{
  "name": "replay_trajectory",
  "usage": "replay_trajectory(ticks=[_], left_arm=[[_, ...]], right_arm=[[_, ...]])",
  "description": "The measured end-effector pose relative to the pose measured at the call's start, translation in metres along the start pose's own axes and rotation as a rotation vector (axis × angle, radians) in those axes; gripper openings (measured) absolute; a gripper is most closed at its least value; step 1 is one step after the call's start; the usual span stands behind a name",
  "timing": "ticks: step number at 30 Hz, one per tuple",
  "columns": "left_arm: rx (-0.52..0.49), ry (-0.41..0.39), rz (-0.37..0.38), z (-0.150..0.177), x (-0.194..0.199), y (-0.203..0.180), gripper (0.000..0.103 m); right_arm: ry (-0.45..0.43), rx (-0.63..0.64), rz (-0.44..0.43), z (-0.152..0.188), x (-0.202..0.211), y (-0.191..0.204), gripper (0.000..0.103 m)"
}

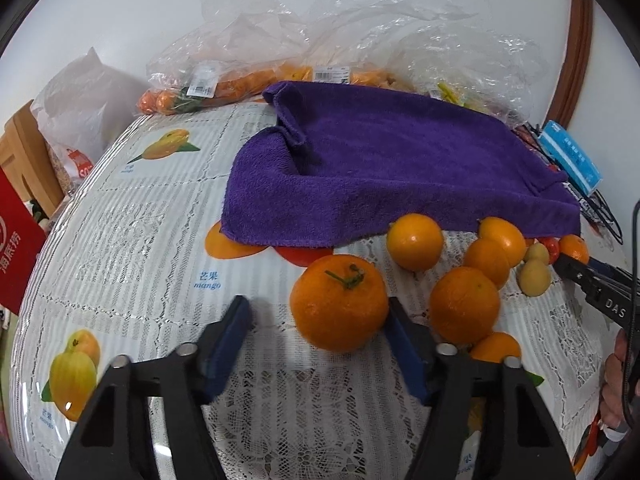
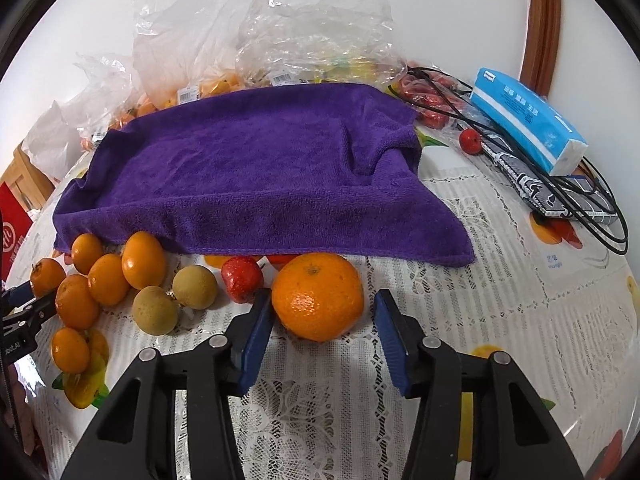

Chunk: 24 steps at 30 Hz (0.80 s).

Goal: Organize fruits
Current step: 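Close the left tool on a large orange while the right tool grasps another orange, then lift both held oranges and carry them over the purple towel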

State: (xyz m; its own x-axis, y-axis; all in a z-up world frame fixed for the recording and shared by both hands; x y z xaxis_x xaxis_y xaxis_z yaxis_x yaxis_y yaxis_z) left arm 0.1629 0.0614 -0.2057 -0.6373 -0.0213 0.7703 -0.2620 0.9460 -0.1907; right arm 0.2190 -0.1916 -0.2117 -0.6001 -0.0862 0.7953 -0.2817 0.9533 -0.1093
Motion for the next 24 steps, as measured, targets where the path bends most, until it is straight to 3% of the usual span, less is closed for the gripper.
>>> replay_trajectory(ticks=[4,17,24], left_arm=[[-0.022,-0.001,0.026,0.001,0.002,-0.006,0.042],[0.048,0.016,0.075,-0.006,0.004,0.001,0.041],[0.035,-0.028,0.079,-0.015,0.021,-0.006,0.041]], right_arm=[[-0.004,0.015,-0.007,-0.001,0.0,0.002,0.043],[-0.036,0.062,0.0,-0.001,0.014,0.008,0.043],[-0.064,0.056,0.022,-0.006,0.033,-0.001,0.043]])
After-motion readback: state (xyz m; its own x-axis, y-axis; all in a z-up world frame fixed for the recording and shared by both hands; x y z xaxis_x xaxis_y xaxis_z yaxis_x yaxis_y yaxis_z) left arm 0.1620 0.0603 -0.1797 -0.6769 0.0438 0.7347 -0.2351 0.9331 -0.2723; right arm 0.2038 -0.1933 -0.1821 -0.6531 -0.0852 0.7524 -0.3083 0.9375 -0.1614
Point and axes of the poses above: each gripper's, at about its wrist camera, not at the fingertips, and x roughly against the way its jaws point, y to its left, z to its underside, the point moved 4 cm from there along -x, roughly the way its jaws point, and after that the axes turned 13 degrees about x, right-handed, at the moved point
